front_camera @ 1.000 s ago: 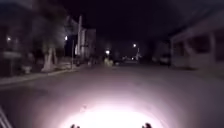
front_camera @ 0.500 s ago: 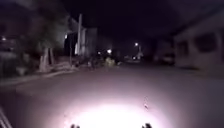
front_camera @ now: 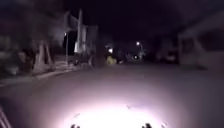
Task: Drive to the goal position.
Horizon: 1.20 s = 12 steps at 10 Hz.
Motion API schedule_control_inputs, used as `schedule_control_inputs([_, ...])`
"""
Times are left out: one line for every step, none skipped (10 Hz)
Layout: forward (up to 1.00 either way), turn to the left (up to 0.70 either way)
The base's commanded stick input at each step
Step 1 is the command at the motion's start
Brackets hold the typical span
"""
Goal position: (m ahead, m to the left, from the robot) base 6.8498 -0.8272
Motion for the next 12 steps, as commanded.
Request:
schedule_control_inputs([0.85, 0.0])
schedule_control_inputs([0.85, 0.0])
schedule_control_inputs([0.85, 0.0])
schedule_control_inputs([0.85, 0.0])
schedule_control_inputs([0.85, 0.0])
schedule_control_inputs([0.85, 0.0])
schedule_control_inputs([0.85, 0.0])
schedule_control_inputs([0.85, 0.0])
schedule_control_inputs([0.85, 0.0])
schedule_control_inputs([0.85, 0.0])
schedule_control_inputs([0.85, 0.0])
schedule_control_inputs([0.85, 0.0])
